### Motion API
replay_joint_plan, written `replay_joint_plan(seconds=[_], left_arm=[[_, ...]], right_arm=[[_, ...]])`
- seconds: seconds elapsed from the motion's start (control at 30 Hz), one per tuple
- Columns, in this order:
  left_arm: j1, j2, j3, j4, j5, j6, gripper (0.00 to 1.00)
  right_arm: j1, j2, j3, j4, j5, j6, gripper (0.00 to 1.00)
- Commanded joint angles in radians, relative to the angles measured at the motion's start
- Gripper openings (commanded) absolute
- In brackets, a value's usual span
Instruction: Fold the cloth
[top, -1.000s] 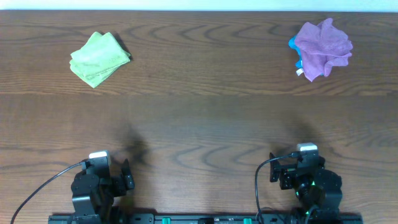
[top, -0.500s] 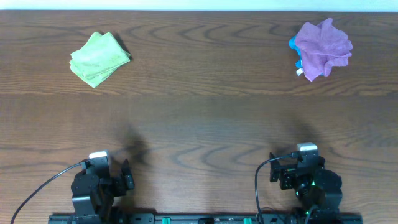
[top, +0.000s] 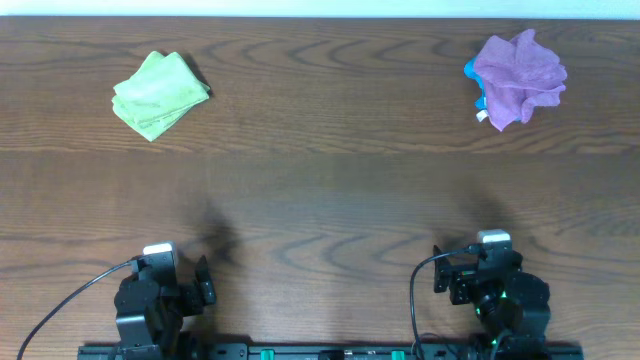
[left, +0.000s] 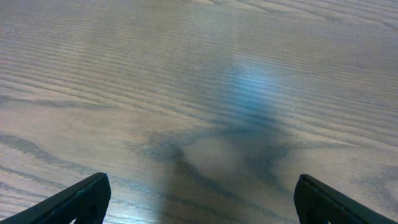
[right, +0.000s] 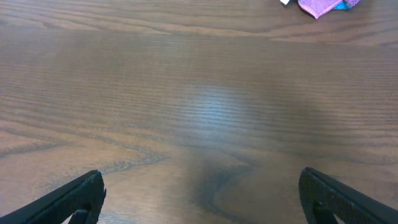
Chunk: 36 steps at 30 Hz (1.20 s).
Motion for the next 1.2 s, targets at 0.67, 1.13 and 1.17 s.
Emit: replay_joint_plan(seconds=[0.67, 1.13, 1.17], left_arm=[[-0.004, -0.009, -0.018, -0.050, -0.037, 0.026, 0.96], [-0.004, -0.009, -0.019, -0.050, -0.037, 0.026, 0.96], [-0.004, -0.009, -0.019, -0.050, -0.037, 0.026, 0.95]], right_arm=[[-0.009, -0.008, -0.014, -0.004, 0.059, -0.040, 0.99], [-0.111, 0.568, 0.435, 0.023, 0.105, 0.098, 0.99], [-0.119, 0.631, 0.492, 0.019, 0.109, 0.098, 0.99]])
